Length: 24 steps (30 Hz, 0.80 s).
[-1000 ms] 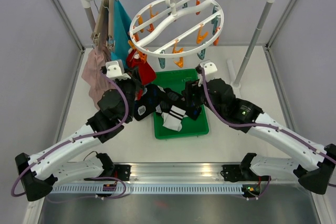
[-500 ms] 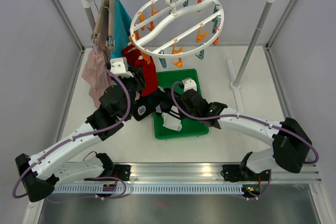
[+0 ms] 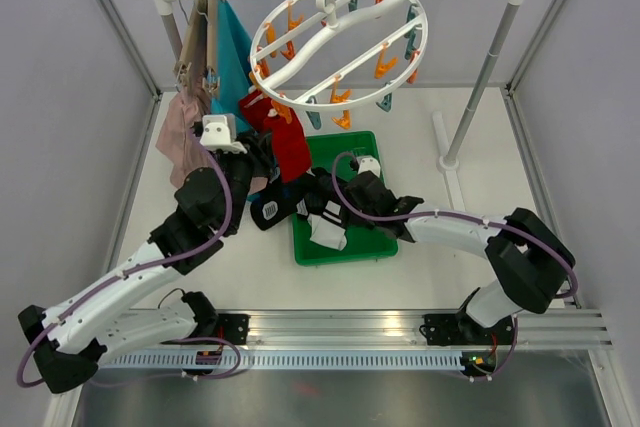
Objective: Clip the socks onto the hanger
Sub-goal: Pick up the sock from the bin.
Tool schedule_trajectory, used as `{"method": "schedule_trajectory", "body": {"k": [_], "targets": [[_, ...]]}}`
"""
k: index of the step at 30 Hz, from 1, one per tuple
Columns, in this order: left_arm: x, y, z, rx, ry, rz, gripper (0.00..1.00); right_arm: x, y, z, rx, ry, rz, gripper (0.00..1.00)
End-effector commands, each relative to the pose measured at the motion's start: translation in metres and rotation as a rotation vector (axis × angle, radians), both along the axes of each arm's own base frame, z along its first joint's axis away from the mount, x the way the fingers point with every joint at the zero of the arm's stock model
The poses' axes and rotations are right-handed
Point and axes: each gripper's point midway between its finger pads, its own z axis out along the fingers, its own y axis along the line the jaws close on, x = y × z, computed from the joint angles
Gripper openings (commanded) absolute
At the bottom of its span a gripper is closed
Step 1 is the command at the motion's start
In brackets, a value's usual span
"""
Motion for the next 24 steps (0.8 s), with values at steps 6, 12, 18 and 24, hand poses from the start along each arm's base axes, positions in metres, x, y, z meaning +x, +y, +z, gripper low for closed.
{"method": "schedule_trajectory", "body": {"k": [6, 12, 18, 24], "targets": [[-0.020, 0.013, 0.020, -0.065, -0.032, -0.051, 0.47, 0.016, 0.016, -0.006, 0.110, 0.006, -0.041, 0.53], [-0.029, 0.021, 0.022, -0.085, -0.037, -0.062, 0.47, 0.016, 0.017, -0.017, 0.108, 0.027, -0.050, 0.48], [-0.033, 0.019, 0.014, -0.078, -0.021, -0.086, 0.47, 0.016, 0.016, -0.023, 0.102, 0.034, -0.056, 0.40], [-0.034, 0.005, 0.007, -0.067, -0.011, -0.149, 0.48, 0.017, 0.013, -0.026, 0.082, 0.031, -0.058, 0.12]]}}
